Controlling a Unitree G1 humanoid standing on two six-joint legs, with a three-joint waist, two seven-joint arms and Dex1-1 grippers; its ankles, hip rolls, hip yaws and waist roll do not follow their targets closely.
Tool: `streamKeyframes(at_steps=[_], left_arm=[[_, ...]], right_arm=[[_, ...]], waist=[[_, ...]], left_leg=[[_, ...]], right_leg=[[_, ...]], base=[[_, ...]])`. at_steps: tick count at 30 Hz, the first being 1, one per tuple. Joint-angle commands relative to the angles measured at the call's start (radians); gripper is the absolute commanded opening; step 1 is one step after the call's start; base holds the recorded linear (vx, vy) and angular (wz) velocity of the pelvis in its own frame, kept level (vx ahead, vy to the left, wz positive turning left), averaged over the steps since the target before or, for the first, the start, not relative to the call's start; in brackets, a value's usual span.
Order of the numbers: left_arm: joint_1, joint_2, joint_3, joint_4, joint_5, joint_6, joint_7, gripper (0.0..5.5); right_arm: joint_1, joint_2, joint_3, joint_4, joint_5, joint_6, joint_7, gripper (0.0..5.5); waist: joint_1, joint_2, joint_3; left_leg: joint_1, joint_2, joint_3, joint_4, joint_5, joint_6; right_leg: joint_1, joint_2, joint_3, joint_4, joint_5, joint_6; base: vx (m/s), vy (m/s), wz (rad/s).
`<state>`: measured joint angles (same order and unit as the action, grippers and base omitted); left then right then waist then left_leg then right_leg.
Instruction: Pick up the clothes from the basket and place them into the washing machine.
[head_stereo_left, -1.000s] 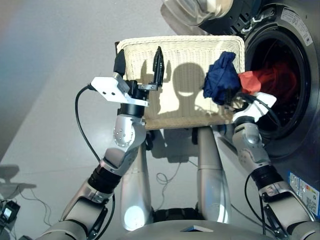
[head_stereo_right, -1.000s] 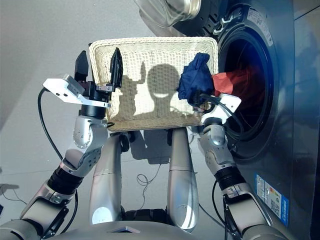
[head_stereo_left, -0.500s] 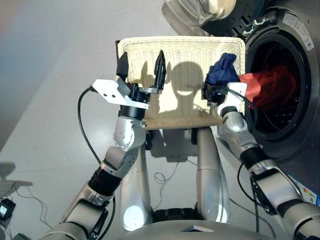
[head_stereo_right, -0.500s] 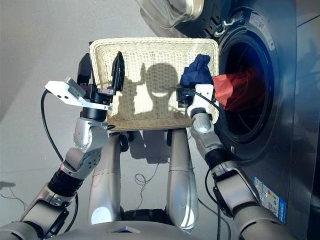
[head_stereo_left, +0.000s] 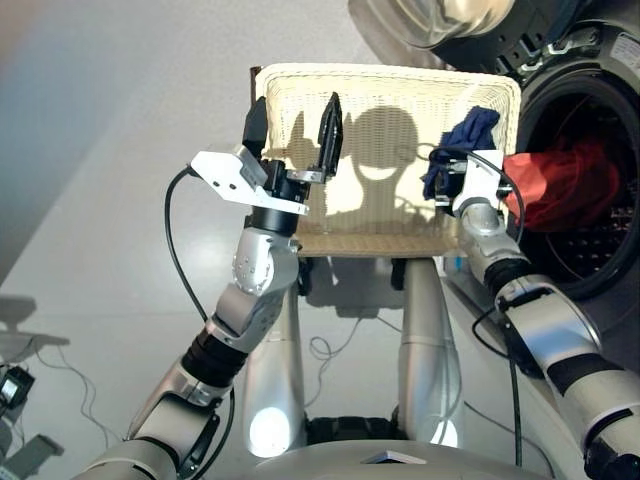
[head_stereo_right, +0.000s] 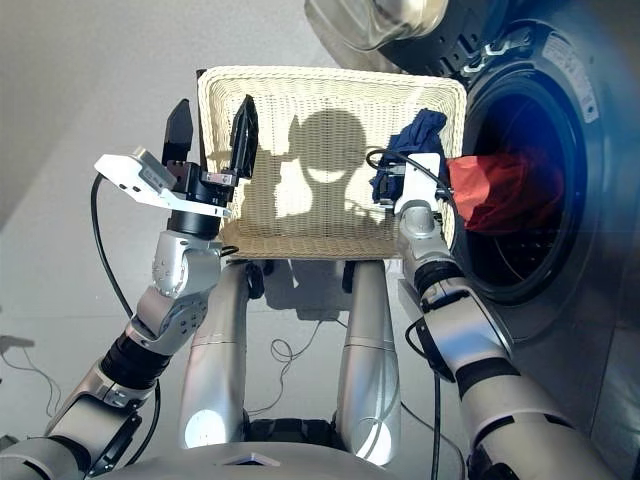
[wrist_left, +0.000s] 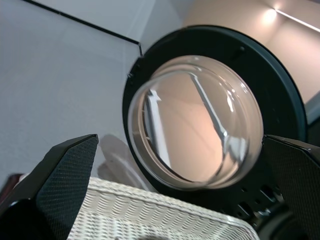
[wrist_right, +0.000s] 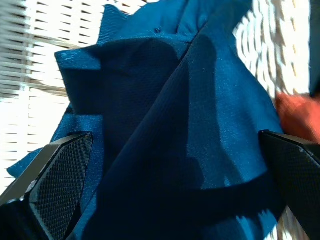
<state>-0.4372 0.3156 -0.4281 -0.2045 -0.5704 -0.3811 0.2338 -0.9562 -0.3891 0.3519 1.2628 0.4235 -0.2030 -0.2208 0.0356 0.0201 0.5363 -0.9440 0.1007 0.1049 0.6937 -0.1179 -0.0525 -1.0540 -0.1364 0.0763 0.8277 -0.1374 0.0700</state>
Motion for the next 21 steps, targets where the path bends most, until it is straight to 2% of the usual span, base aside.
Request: streamKeyframes(at_steps=[1,11,16,17,18,21], left_arm=[[-0.006,0.004,-0.004,-0.155,0.035,-0.028,-0.018,5.5],[-0.016,0.021,-0.002,-0.171,0.035,-0.02,-0.012,5.5],[-0.019,0.027,-0.006,-0.169,0.034,-0.015,-0.007,5.5],[-0.02,0.029,-0.006,-0.168,0.034,-0.015,-0.005,5.5],[-0.02,0.029,-0.005,-0.168,0.034,-0.014,-0.003,5.5],[-0.02,0.032,-0.002,-0.173,0.031,-0.014,0.001,5.5]], right_arm=[[-0.034,-0.048,0.02,0.009,-0.035,-0.002,-0.013,5.5],[-0.073,-0.055,0.027,0.038,-0.023,0.012,0.0,5.5],[-0.085,-0.051,0.022,0.054,-0.002,0.017,0.007,5.5],[-0.086,-0.048,0.02,0.056,0.006,0.018,0.01,3.97],[-0.087,-0.047,0.018,0.058,0.011,0.019,0.011,0.11],[-0.089,-0.048,0.016,0.061,0.019,0.019,0.014,0.0]], waist=[[0.01,0.065,-0.016],[0.016,0.062,-0.016],[0.015,0.063,-0.016],[0.015,0.063,-0.016],[0.015,0.063,-0.016],[0.016,0.062,-0.016]], left_leg=[[-0.029,0.022,-0.025,0.086,-0.049,-0.025],[-0.113,0.033,-0.036,0.169,-0.071,-0.029],[-0.141,0.03,-0.042,0.189,-0.075,-0.028],[-0.145,0.03,-0.041,0.192,-0.076,-0.027],[-0.146,0.031,-0.041,0.193,-0.076,-0.027],[-0.149,0.032,-0.042,0.194,-0.076,-0.026]], right_leg=[[0.014,-0.017,-0.015,-0.035,0.023,0.046],[-0.069,-0.011,-0.025,0.05,-0.009,0.047],[-0.098,-0.016,-0.031,0.077,-0.015,0.049],[-0.101,-0.017,-0.033,0.079,-0.015,0.049],[-0.104,-0.018,-0.034,0.081,-0.015,0.049],[-0.108,-0.018,-0.036,0.085,-0.017,0.048]], base=[[0.0,0.0,0.0],[0.0,0.0,0.0],[0.0,0.0,0.0],[0.0,0.0,0.0],[0.0,0.0,0.0],[0.0,0.0,0.0]])
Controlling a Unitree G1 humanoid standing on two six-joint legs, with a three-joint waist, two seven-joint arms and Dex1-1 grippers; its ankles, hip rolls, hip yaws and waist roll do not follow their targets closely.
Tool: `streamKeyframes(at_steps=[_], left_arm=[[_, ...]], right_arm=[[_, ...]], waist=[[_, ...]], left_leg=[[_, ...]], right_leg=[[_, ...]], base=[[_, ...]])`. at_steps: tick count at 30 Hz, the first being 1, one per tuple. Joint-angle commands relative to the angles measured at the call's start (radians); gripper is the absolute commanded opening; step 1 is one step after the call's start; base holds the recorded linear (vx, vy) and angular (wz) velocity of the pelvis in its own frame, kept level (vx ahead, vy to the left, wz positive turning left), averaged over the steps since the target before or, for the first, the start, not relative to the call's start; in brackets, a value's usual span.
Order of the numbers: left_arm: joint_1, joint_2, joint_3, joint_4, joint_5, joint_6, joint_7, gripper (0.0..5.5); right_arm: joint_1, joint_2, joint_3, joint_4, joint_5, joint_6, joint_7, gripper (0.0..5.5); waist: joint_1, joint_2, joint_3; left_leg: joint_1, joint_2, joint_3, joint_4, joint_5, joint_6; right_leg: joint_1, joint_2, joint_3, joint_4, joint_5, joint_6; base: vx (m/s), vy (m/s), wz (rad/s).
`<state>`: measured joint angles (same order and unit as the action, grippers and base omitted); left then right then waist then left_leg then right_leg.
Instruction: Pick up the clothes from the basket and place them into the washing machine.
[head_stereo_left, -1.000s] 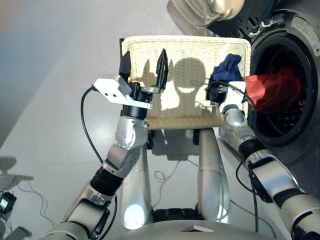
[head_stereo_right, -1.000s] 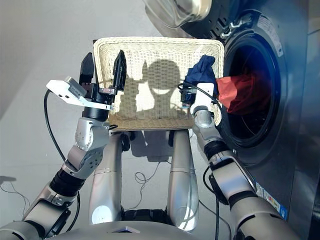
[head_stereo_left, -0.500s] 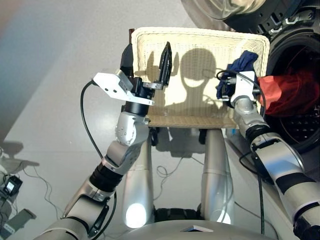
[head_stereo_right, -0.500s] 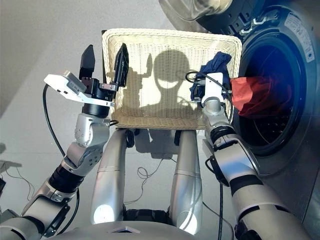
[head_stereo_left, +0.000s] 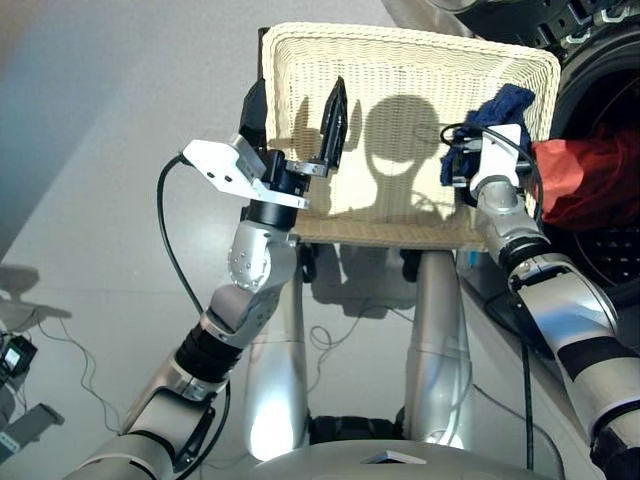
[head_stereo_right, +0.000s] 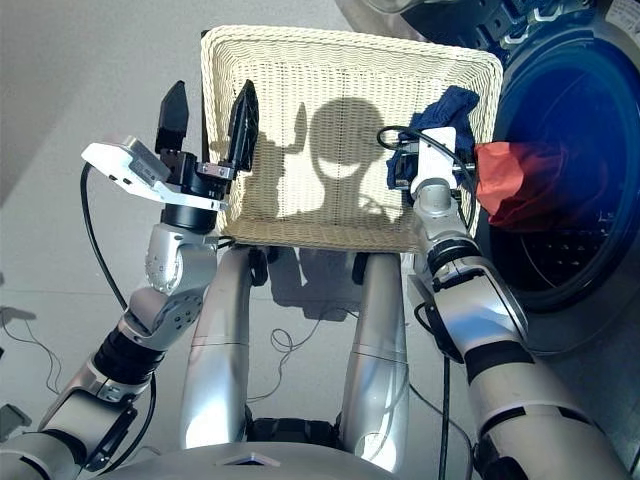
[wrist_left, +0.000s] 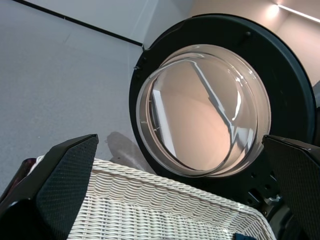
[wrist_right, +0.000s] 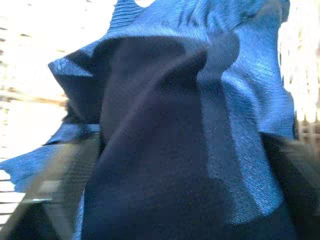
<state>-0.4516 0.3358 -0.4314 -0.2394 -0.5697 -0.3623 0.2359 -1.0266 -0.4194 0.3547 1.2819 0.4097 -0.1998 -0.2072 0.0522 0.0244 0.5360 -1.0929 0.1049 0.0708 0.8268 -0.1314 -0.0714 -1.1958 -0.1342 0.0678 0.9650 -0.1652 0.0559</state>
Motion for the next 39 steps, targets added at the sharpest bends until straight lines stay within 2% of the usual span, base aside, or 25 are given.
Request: streamKeyframes(at_steps=[1,6,10,13,17,20,22,24,27,30,32,39], left_arm=[[-0.007,0.012,0.001,-0.138,0.028,-0.032,-0.001,5.5],[-0.003,0.014,0.007,-0.136,0.025,-0.031,0.002,5.5],[0.005,0.024,0.031,-0.14,0.03,-0.032,0.004,5.5],[0.028,0.025,0.056,-0.157,0.039,-0.032,0.009,5.5],[0.067,0.042,0.088,-0.17,0.064,-0.041,0.026,5.5],[0.079,0.05,0.107,-0.165,0.084,-0.053,0.051,5.5],[0.096,0.058,0.12,-0.18,0.08,-0.05,0.056,5.5],[0.114,0.066,0.137,-0.193,0.083,-0.052,0.079,5.5],[0.098,0.066,0.122,-0.194,0.069,-0.066,0.083,5.5],[0.082,0.059,0.09,-0.2,0.049,-0.072,0.08,5.5],[0.076,0.058,0.08,-0.199,0.044,-0.07,0.081,5.5],[0.051,0.074,0.058,-0.192,0.029,-0.064,0.078,5.5]], right_arm=[[-0.019,-0.017,0.012,0.042,0.039,0.016,0.002,0.0],[-0.006,-0.018,0.008,0.027,0.062,0.007,0.004,0.0],[0.034,-0.019,0.011,-0.06,0.092,-0.02,0.003,0.0],[0.119,-0.019,0.011,-0.237,0.101,-0.049,-0.016,0.0],[0.336,-0.056,-0.066,-0.606,0.063,-0.108,-0.07,0.0],[0.465,-0.066,-0.186,-0.718,-0.008,-0.142,-0.17,0.0],[0.516,-0.094,-0.27,-0.701,-0.151,-0.08,-0.301,0.0],[0.569,-0.076,-0.351,-0.757,-0.23,-0.064,-0.418,0.0],[0.553,-0.126,-0.423,-0.604,-0.281,-0.015,-0.53,0.0],[0.479,-0.188,-0.462,-0.4,-0.167,-0.038,-0.569,0.0],[0.44,-0.23,-0.451,-0.304,-0.112,-0.053,-0.537,0.0],[0.28,-0.364,-0.365,-0.02,0.032,-0.037,-0.407,0.0]], waist=[[-0.002,0.057,-0.016],[-0.011,0.047,-0.016],[-0.021,0.027,-0.016],[-0.038,0.005,-0.016],[-0.067,-0.023,-0.016],[-0.079,-0.035,-0.016],[-0.083,-0.04,-0.016],[-0.09,-0.047,-0.016],[-0.084,-0.049,-0.016],[-0.077,-0.05,-0.016],[-0.072,-0.049,-0.016],[-0.052,-0.041,-0.016]], left_leg=[[0.001,0.028,-0.007,0.059,-0.062,-0.007],[0.006,0.024,-0.007,0.054,-0.059,-0.005],[0.024,0.024,0.0,0.041,-0.058,-0.003],[0.032,0.023,0.003,0.038,-0.058,-0.002],[0.039,0.02,-0.002,0.041,-0.061,-0.001],[0.045,0.019,-0.007,0.042,-0.065,0.001],[0.05,0.019,-0.01,0.042,-0.07,0.002],[0.054,0.02,-0.01,0.041,-0.073,0.003],[0.059,0.018,-0.019,0.044,-0.078,0.005],[0.06,0.017,-0.025,0.048,-0.079,0.003],[0.058,0.018,-0.026,0.049,-0.079,0.002],[0.052,0.02,-0.026,0.053,-0.076,-0.003]], right_leg=[[0.035,-0.022,-0.029,-0.054,0.01,0.062],[0.041,-0.023,-0.03,-0.058,0.012,0.058],[0.056,-0.02,-0.028,-0.07,0.013,0.062],[0.062,-0.025,-0.025,-0.072,0.012,0.065],[0.072,-0.031,-0.025,-0.068,0.006,0.068],[0.078,-0.035,-0.025,-0.063,-0.001,0.07],[0.083,-0.035,-0.028,-0.062,-0.005,0.071],[0.087,-0.034,-0.029,-0.065,-0.005,0.073],[0.097,-0.034,-0.032,-0.065,-0.01,0.075],[0.1,-0.035,-0.036,-0.059,-0.013,0.075],[0.098,-0.036,-0.039,-0.058,-0.011,0.073],[0.099,-0.04,-0.043,-0.061,-0.006,0.072]], base=[[0.0,0.0,0.0],[0.0,0.0,0.0],[0.0,0.0,0.0],[0.0,0.0,0.0],[0.0,0.0,0.0],[0.0,0.0,0.0],[0.0,0.0,0.0],[0.0,0.0,0.0],[0.0,0.0,0.0],[0.0,0.0,0.0],[0.0,0.0,0.0],[0.0,0.0,0.0]])
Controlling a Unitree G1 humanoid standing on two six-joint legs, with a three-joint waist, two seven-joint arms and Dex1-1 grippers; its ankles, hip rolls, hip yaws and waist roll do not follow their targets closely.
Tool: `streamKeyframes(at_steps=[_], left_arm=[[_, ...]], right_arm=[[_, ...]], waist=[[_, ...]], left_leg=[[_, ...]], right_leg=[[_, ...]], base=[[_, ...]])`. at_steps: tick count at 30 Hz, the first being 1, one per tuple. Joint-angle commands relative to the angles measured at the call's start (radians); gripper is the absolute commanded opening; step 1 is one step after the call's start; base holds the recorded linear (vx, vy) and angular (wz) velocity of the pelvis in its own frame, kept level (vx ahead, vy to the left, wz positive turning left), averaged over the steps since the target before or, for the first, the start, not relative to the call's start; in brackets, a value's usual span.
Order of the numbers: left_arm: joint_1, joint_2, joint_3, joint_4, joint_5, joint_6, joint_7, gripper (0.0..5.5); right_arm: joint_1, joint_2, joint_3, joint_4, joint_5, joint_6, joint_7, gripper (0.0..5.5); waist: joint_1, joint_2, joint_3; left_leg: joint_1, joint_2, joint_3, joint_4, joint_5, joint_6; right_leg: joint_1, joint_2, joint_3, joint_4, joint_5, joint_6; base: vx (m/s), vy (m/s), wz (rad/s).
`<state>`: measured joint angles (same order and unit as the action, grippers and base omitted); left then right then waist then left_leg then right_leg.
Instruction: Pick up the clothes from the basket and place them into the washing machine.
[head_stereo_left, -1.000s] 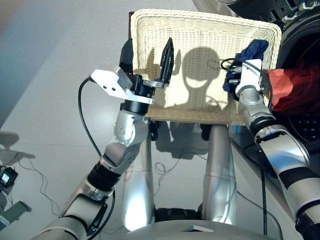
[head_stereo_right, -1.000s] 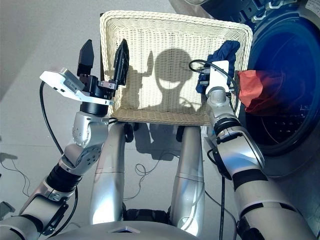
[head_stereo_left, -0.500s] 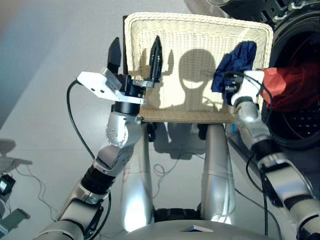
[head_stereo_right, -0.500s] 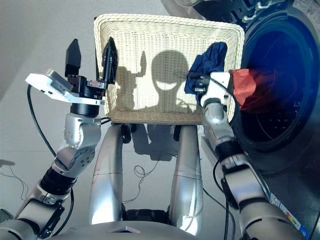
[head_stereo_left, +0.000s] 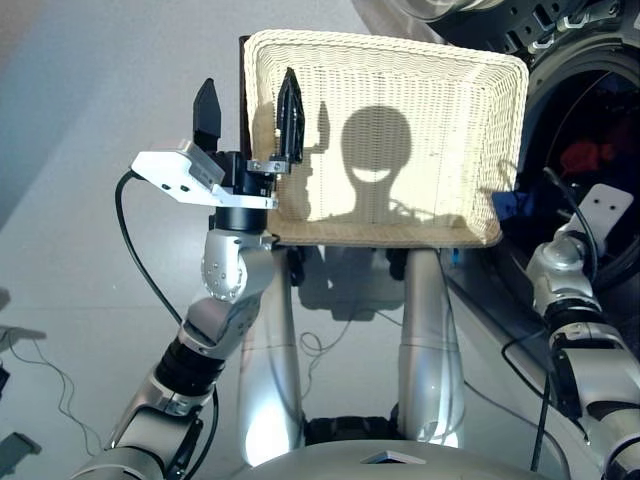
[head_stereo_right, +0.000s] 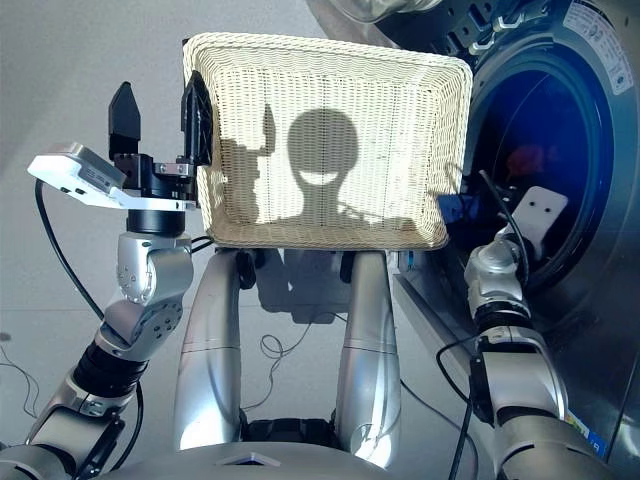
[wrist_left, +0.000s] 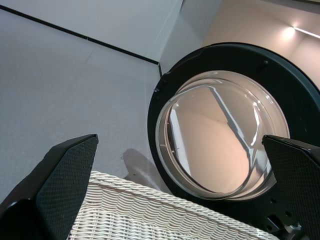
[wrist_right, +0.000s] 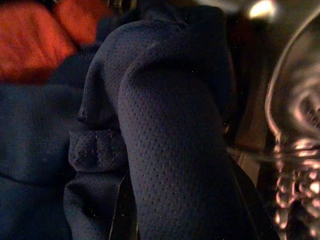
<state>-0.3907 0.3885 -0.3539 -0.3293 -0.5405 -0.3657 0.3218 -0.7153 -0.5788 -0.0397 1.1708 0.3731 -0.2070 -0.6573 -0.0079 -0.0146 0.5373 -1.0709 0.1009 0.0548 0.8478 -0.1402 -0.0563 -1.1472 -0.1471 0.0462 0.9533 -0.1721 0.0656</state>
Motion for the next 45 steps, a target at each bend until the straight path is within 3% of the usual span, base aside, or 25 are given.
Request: streamKeyframes(at_steps=[1,12,20,21,22,36,45], left_arm=[[-0.011,0.025,-0.023,-0.102,-0.002,-0.06,-0.009,5.5],[-0.017,0.05,-0.036,-0.113,0.008,-0.057,-0.014,5.5],[-0.022,0.056,-0.035,-0.108,0.014,-0.064,-0.017,5.5],[-0.023,0.054,-0.036,-0.106,0.013,-0.065,-0.017,5.5],[-0.022,0.052,-0.036,-0.105,0.011,-0.064,-0.018,5.5],[-0.027,0.028,-0.023,-0.088,-0.005,-0.062,-0.032,5.5],[-0.003,0.005,0.02,-0.042,-0.006,-0.061,-0.048,5.5]], right_arm=[[-0.048,-0.225,0.04,0.121,0.072,-0.021,0.055,0.0],[-0.205,-0.374,0.132,0.169,0.157,-0.028,0.128,0.0],[-0.2,-0.35,0.104,0.081,0.2,-0.105,0.109,0.0],[-0.196,-0.344,0.095,0.073,0.209,-0.113,0.104,0.8],[-0.194,-0.342,0.084,0.08,0.214,-0.112,0.099,5.5],[-0.099,-0.19,0.021,-0.025,0.304,-0.178,0.145,5.5],[0.18,0.071,0.118,-0.534,0.1,-0.222,0.201,5.5]], waist=[[0.012,0.0,-0.017],[0.025,0.018,-0.017],[0.027,0.026,-0.017],[0.027,0.027,-0.017],[0.027,0.029,-0.017],[0.012,0.028,-0.017],[-0.009,0.012,-0.017]], left_leg=[[0.028,0.022,-0.012,0.034,-0.066,-0.019],[0.018,0.02,-0.01,0.035,-0.06,-0.026],[0.023,0.02,-0.009,0.035,-0.06,-0.024],[0.023,0.019,-0.01,0.035,-0.061,-0.024],[0.023,0.019,-0.01,0.034,-0.061,-0.024],[0.055,0.021,0.002,0.0,-0.056,-0.022],[0.108,0.017,0.011,-0.081,-0.02,-0.018]], right_leg=[[0.049,-0.028,-0.022,-0.047,0.002,0.061],[0.035,-0.031,-0.017,-0.045,0.012,0.061],[0.038,-0.029,-0.017,-0.043,0.007,0.06],[0.039,-0.028,-0.016,-0.043,0.007,0.061],[0.04,-0.029,-0.017,-0.044,0.006,0.061],[0.067,-0.026,-0.011,-0.076,0.014,0.057],[0.116,-0.021,-0.006,-0.152,0.047,0.053]], base=[[0.0,0.0,0.0],[0.0,0.0,0.0],[0.0,0.0,0.0],[0.0,0.0,0.0],[0.0,0.0,0.0],[0.0,0.0,0.0],[0.0,0.0,0.0]])
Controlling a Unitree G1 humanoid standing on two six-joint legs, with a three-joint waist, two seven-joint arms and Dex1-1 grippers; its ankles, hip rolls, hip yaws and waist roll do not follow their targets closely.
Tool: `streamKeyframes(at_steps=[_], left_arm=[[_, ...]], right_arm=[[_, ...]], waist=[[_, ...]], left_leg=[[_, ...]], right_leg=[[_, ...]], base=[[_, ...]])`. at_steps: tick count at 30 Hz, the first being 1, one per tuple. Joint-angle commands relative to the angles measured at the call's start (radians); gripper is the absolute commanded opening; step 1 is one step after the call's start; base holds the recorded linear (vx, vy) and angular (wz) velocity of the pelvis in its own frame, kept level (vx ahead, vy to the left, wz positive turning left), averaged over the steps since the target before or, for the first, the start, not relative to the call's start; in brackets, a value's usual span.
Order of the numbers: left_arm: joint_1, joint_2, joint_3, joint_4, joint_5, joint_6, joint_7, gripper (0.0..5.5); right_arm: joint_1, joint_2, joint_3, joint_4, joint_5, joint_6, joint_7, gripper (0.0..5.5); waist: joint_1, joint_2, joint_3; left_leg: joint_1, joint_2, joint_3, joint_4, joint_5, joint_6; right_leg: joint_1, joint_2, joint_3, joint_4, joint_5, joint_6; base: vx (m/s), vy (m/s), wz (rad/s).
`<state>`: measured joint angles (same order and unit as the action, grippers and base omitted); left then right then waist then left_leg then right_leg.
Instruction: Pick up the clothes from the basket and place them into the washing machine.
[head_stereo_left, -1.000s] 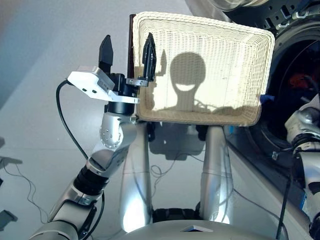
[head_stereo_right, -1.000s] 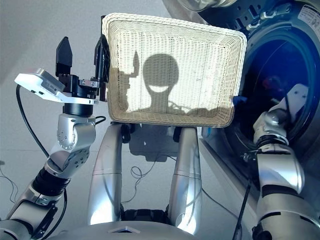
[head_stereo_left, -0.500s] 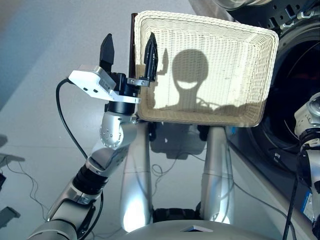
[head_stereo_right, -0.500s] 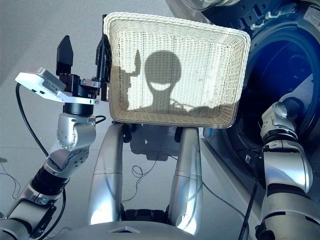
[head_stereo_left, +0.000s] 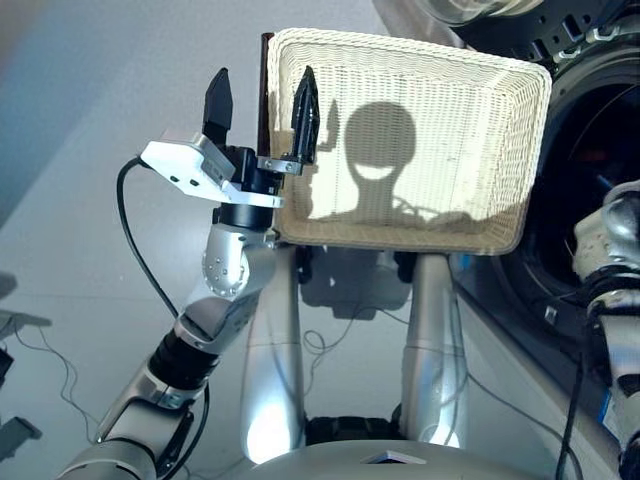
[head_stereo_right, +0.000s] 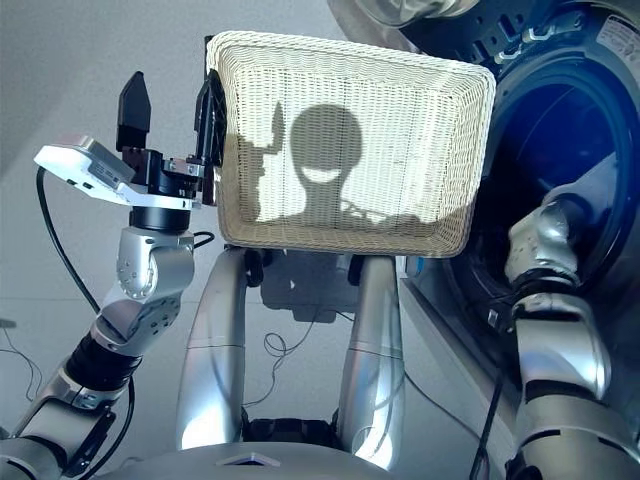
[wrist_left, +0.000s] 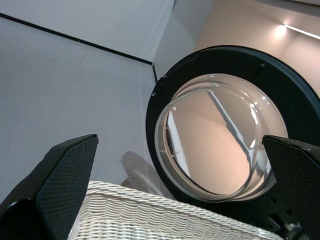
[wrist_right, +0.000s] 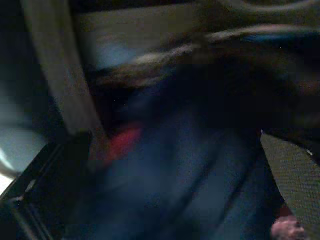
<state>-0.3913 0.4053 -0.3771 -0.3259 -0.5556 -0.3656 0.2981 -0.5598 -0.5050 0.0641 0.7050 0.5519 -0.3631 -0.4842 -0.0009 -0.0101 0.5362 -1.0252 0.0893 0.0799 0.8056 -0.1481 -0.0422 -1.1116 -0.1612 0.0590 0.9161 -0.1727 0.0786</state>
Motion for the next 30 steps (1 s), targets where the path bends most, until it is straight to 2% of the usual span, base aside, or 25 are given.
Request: streamKeyframes(at_steps=[1,3,7,10,15,19,22,27,30], left_arm=[[0.006,-0.017,0.044,-0.028,-0.014,-0.062,-0.036,5.5],[0.013,-0.036,0.051,-0.004,-0.005,-0.068,-0.019,5.5],[0.055,-0.056,0.048,0.036,-0.072,-0.055,-0.056,5.5],[0.069,-0.05,0.06,0.11,-0.052,-0.051,-0.081,5.5],[0.142,-0.064,0.1,0.295,-0.015,-0.04,-0.137,5.5],[0.193,-0.065,0.132,0.493,0.026,-0.039,-0.208,5.5],[0.222,-0.084,0.16,0.676,0.047,-0.031,-0.256,5.5],[0.271,-0.128,0.199,0.963,0.069,-0.012,-0.296,5.5],[0.309,-0.142,0.217,1.081,0.128,0.002,-0.303,5.5]], right_arm=[[0.05,0.014,0.03,-0.099,-0.087,-0.064,0.055,5.5],[0.092,0.059,0.085,-0.193,-0.076,-0.07,0.115,5.5],[0.162,0.079,0.17,-0.349,-0.071,-0.069,0.229,5.5],[0.185,0.096,0.197,-0.41,-0.07,-0.084,0.269,5.5],[0.26,0.096,0.194,-0.469,-0.072,-0.087,0.335,5.5],[0.345,0.09,0.16,-0.463,-0.083,-0.079,0.38,5.5],[0.389,0.093,0.14,-0.389,-0.091,-0.064,0.42,5.5],[0.479,0.138,0.145,-0.222,-0.084,-0.026,0.485,5.5],[0.528,0.151,0.155,-0.106,-0.123,0.007,0.517,5.5]], waist=[[-0.019,0.007,-0.016],[-0.02,0.008,-0.016],[-0.026,0.007,-0.016],[-0.031,0.008,-0.016],[-0.038,0.003,-0.016],[-0.048,-0.001,-0.016],[-0.052,-0.004,-0.016],[-0.05,-0.012,-0.116],[-0.049,-0.017,-0.185]], left_leg=[[0.069,0.028,-0.014,-0.051,-0.007,-0.032],[0.094,0.027,-0.013,-0.089,0.009,-0.034],[0.158,0.024,-0.009,-0.164,0.045,-0.04],[0.232,0.021,-0.002,-0.234,0.069,-0.046],[0.424,0.008,0.005,-0.384,0.109,-0.051],[0.597,-0.001,0.009,-0.502,0.14,-0.058],[0.741,0.002,0.013,-0.6,0.162,-0.06],[0.869,0.004,0.029,-0.749,0.214,-0.064],[0.935,0.004,0.039,-0.812,0.227,-0.066]], right_leg=[[0.087,-0.008,-0.019,-0.123,0.054,0.04],[0.11,-0.012,-0.023,-0.153,0.066,0.042],[0.172,-0.013,-0.035,-0.22,0.096,0.047],[0.247,-0.016,-0.042,-0.29,0.123,0.058],[0.439,-0.016,-0.063,-0.427,0.162,0.073],[0.612,-0.027,-0.082,-0.536,0.196,0.089],[0.755,-0.027,-0.096,-0.621,0.216,0.1],[0.875,-0.023,-0.114,-0.758,0.259,0.125],[0.94,-0.027,-0.126,-0.816,0.275,0.131]], base=[[0.0,0.0,0.0],[0.0,0.0,0.0],[0.0,0.0,0.0],[0.061,-0.008,0.018],[0.108,-0.002,-0.033],[0.142,0.018,-0.026],[0.14,0.029,0.004],[0.132,0.01,-0.057],[0.1,0.002,-0.049]])
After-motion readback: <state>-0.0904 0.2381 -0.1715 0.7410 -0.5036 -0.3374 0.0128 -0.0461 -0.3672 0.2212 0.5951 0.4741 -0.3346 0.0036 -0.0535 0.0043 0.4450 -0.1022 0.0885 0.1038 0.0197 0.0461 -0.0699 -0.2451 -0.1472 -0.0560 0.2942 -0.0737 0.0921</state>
